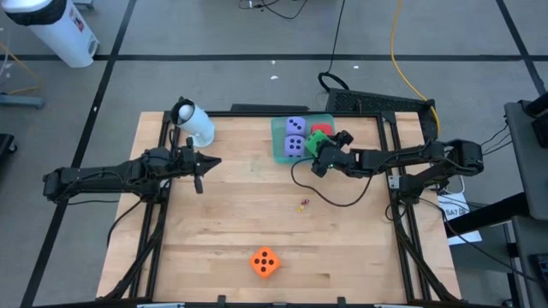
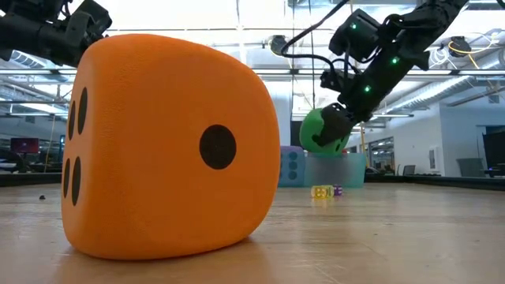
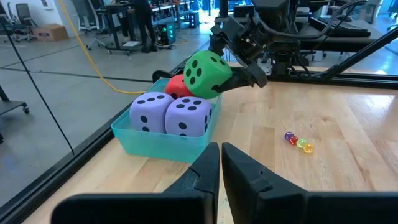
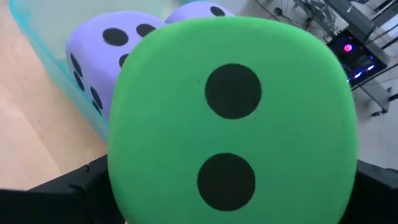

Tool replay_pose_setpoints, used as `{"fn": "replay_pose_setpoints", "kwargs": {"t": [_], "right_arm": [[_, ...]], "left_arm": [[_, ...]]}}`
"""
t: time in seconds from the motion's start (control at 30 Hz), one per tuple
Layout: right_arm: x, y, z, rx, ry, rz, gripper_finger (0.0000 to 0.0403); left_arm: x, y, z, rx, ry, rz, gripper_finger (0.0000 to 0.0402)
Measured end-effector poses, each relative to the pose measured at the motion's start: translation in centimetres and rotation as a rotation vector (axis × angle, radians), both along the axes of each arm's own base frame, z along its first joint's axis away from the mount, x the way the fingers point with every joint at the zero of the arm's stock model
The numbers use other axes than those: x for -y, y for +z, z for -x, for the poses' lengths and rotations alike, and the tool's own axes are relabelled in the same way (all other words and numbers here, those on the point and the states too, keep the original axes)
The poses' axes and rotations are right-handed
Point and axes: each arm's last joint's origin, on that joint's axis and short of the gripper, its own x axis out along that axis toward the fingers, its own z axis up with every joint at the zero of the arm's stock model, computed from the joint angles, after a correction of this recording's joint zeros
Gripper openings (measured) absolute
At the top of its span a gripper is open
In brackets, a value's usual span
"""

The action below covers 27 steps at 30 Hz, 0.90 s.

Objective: Pick & Place Dice
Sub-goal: Put the large green die into the bin

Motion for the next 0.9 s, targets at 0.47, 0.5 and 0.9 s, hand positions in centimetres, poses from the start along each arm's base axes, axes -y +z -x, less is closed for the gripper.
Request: {"fn": "replay_pose_setpoints", "kwargs": {"t": [0.47, 0.5, 0.9], "right_arm": [[-0.4, 0.5, -0.4, -0.022, 0.086, 0.067, 0.0399], [-0.3, 0.7, -0.5, -0.022, 0.089, 0.072, 0.0399], [-0.1, 3.7, -1.8, -0.022, 0.093, 0.085, 0.0397]], "left_arm": [[0.0, 0.0, 0.0, 0.0, 0.0, 0.0, 0.0031], [0.0, 0.0, 0.0, 0.0, 0.0, 0.0, 0.0031], [0.0, 0.0, 0.0, 0.0, 0.0, 0.0, 0.0031]]}}
